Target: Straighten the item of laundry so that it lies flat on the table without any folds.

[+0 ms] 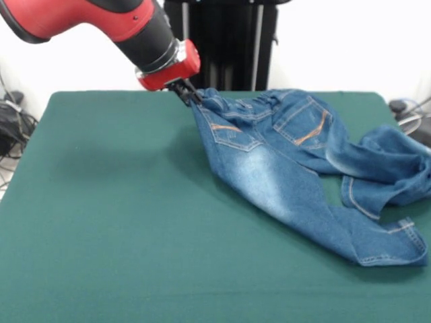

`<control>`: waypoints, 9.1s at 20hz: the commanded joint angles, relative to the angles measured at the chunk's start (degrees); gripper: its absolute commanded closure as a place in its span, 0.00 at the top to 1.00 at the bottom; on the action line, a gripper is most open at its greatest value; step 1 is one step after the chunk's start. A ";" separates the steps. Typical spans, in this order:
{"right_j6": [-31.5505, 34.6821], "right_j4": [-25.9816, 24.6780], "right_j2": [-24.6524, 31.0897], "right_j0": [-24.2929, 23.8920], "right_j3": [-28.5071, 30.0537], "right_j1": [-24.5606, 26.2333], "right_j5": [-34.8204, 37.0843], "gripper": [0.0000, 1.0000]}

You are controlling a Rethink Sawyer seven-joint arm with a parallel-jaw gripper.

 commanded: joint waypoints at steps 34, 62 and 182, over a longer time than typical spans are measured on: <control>-29.00 -1.87 -0.55 4.15 -18.70 -2.41 13.98 0.00; -39.77 -2.74 -1.13 6.36 -33.49 0.69 25.41 0.00; 2.36 24.56 -29.37 44.48 2.54 -11.95 -30.84 0.00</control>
